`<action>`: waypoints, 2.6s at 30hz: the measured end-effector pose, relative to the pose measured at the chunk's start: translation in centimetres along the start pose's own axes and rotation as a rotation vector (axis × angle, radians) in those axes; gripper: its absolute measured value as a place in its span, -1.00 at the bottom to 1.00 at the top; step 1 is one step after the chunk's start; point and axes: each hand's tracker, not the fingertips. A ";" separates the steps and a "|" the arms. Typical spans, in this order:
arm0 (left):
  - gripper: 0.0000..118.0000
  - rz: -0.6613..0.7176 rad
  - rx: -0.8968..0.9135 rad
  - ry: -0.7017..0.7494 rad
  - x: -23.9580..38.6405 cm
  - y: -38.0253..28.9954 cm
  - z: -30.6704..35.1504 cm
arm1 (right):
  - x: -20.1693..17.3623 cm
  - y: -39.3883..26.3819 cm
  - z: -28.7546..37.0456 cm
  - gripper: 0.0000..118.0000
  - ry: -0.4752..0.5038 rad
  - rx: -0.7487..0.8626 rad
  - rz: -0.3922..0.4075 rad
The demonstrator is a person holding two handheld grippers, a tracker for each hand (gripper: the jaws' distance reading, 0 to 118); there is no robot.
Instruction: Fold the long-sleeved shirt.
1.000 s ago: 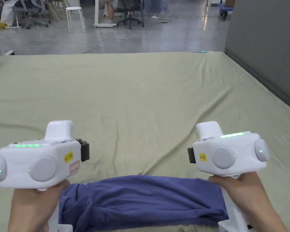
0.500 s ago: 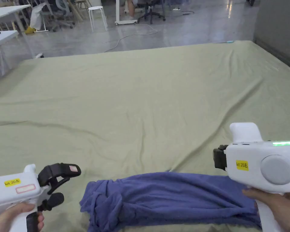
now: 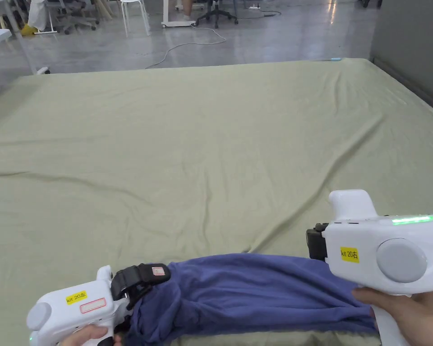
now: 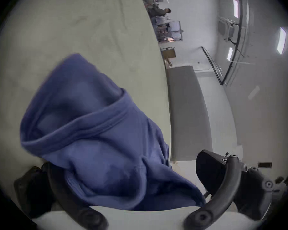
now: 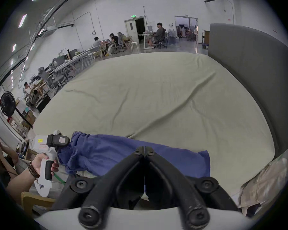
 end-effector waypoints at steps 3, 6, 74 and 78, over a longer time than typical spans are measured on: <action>0.91 -0.041 0.006 0.014 0.9 -0.5 -0.9 | -0.1 0.0 -0.1 -1.00 -0.003 -0.003 -0.001; -0.59 -0.205 0.033 0.248 2.1 -0.6 -0.7 | 0.0 0.1 0.0 -1.00 -0.010 -0.005 -0.006; -1.00 -0.756 0.322 0.716 11.7 -11.1 -9.6 | 2.9 -1.0 1.2 -1.00 -0.012 0.024 -0.073; -1.00 -0.924 0.280 0.664 11.5 -15.1 -14.1 | 2.6 -1.2 1.2 -1.00 -0.027 0.037 -0.059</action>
